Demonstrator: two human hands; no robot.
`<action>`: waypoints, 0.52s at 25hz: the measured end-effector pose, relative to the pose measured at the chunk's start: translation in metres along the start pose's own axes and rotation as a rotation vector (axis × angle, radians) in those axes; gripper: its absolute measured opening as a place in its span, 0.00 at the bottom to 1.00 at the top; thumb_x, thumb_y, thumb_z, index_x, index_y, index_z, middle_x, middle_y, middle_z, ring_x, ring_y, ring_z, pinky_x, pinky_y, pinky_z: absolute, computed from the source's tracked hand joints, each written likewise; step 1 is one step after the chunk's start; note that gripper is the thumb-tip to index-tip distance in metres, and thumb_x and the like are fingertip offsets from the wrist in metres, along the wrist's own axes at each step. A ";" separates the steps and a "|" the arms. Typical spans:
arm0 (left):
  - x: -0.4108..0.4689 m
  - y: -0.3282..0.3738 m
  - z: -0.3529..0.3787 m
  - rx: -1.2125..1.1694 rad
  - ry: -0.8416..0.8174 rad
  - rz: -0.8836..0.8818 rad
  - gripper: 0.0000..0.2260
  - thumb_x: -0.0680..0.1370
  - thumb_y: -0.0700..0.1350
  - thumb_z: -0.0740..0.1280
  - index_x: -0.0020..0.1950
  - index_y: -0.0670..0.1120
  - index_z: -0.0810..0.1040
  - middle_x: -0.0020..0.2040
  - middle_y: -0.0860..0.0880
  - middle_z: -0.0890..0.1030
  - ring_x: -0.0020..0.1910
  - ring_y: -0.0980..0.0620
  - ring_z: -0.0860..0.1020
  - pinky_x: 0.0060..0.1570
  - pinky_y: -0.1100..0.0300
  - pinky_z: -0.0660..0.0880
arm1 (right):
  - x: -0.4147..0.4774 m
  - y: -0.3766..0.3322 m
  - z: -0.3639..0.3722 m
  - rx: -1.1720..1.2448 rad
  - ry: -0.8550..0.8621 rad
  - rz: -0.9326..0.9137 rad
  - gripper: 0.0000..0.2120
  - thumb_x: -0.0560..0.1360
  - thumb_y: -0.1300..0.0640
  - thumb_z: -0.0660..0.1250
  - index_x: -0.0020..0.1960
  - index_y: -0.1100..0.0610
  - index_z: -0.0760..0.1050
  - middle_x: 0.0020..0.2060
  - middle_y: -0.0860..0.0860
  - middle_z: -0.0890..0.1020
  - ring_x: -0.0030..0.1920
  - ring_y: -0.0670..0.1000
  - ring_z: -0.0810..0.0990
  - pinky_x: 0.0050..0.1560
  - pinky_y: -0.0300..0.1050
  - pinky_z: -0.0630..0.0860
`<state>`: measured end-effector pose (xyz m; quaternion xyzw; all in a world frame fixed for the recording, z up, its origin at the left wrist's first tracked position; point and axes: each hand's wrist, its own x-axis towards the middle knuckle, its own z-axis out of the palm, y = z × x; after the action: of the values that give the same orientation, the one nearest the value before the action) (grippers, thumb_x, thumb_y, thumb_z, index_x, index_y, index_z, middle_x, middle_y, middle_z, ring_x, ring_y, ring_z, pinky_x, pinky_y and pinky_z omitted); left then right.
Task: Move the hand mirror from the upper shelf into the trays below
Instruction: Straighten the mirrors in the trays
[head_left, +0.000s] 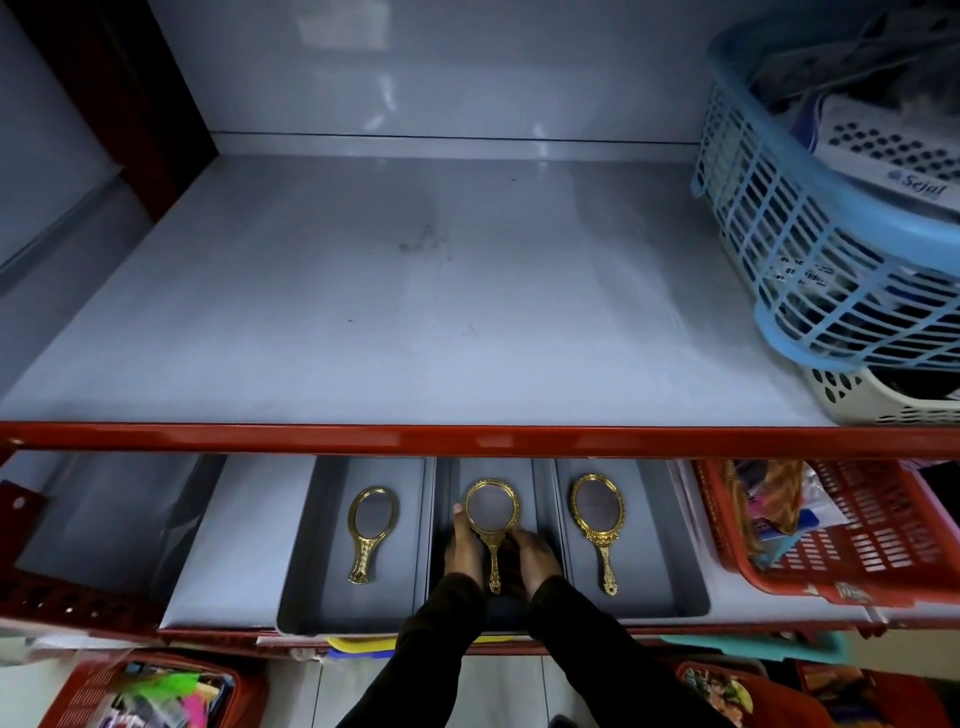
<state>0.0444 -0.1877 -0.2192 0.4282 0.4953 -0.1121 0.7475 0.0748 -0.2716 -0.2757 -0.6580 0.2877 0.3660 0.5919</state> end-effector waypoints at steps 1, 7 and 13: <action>-0.001 0.001 -0.001 0.008 0.005 0.010 0.37 0.76 0.68 0.50 0.76 0.45 0.61 0.74 0.40 0.65 0.72 0.39 0.64 0.72 0.46 0.62 | 0.000 0.001 0.000 -0.012 -0.002 -0.004 0.18 0.78 0.46 0.59 0.60 0.57 0.77 0.55 0.60 0.82 0.56 0.60 0.80 0.65 0.59 0.74; -0.019 0.008 -0.005 0.080 -0.005 0.072 0.35 0.77 0.67 0.47 0.75 0.44 0.62 0.72 0.39 0.68 0.72 0.38 0.65 0.72 0.45 0.62 | -0.022 -0.009 0.000 -0.015 0.084 -0.078 0.18 0.78 0.46 0.59 0.59 0.58 0.75 0.55 0.58 0.80 0.55 0.58 0.78 0.62 0.52 0.74; -0.032 0.046 -0.045 -0.024 -0.020 0.229 0.31 0.80 0.62 0.46 0.75 0.43 0.64 0.74 0.43 0.67 0.73 0.41 0.65 0.74 0.47 0.60 | -0.067 -0.036 0.036 0.162 -0.086 -0.122 0.13 0.78 0.51 0.62 0.56 0.57 0.78 0.48 0.56 0.81 0.45 0.54 0.78 0.40 0.45 0.74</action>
<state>0.0273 -0.1338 -0.1746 0.4718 0.4369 -0.0243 0.7655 0.0616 -0.2349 -0.2013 -0.6081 0.2500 0.3327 0.6760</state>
